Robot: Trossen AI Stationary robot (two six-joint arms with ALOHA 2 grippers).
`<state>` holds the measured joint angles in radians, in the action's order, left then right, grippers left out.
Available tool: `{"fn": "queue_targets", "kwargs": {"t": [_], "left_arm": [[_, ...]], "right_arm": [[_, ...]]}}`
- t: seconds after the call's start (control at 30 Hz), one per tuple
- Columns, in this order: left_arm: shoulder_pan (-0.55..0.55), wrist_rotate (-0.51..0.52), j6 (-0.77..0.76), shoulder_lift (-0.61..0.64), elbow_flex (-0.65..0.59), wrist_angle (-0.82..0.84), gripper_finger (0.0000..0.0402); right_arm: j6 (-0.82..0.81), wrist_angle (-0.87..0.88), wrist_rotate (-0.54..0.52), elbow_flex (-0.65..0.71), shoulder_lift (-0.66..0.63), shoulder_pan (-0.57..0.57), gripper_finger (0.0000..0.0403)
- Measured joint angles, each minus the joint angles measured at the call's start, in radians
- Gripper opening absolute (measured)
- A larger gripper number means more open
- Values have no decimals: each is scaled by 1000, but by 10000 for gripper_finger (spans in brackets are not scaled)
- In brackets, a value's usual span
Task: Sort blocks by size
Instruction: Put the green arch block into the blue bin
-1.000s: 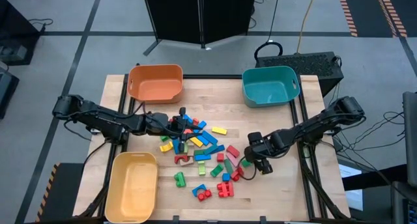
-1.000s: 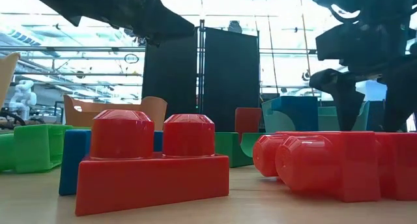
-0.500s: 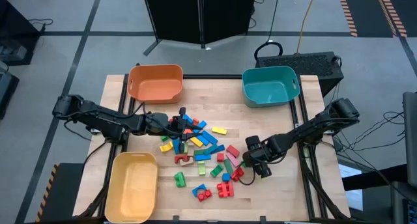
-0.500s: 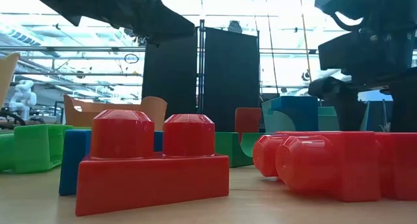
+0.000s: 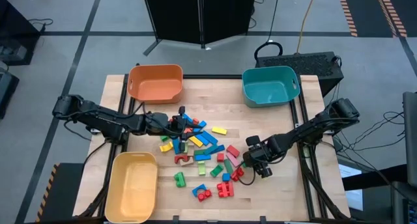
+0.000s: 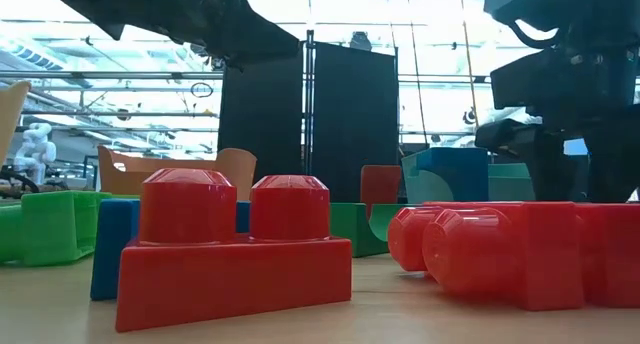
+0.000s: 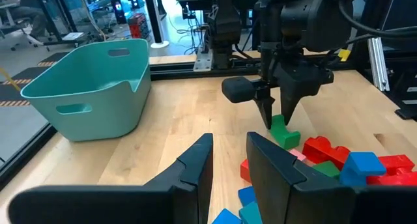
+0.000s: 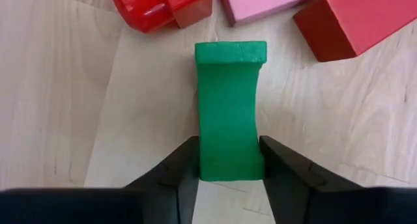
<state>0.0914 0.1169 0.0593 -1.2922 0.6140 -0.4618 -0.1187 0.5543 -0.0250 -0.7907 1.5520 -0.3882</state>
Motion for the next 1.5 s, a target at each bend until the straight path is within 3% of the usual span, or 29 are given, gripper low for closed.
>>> {"fn": "queue_targets", "kwargs": {"t": [0.47, 0.67, 1.17, 1.5], "left_arm": [[0, 5, 1, 0, 0, -2, 93], [0, 5, 1, 0, 0, -1, 93], [1, 5, 0, 0, 0, 41, 93], [1, 5, -1, -5, 0, 60, 93]], "right_arm": [[-18, 117, -5, -39, -30, 29, 131], [4, 205, -33, -63, -112, 83, 132], [8, 316, -191, -65, -427, 318, 132], [51, 315, -270, -65, -489, 520, 132]]}}
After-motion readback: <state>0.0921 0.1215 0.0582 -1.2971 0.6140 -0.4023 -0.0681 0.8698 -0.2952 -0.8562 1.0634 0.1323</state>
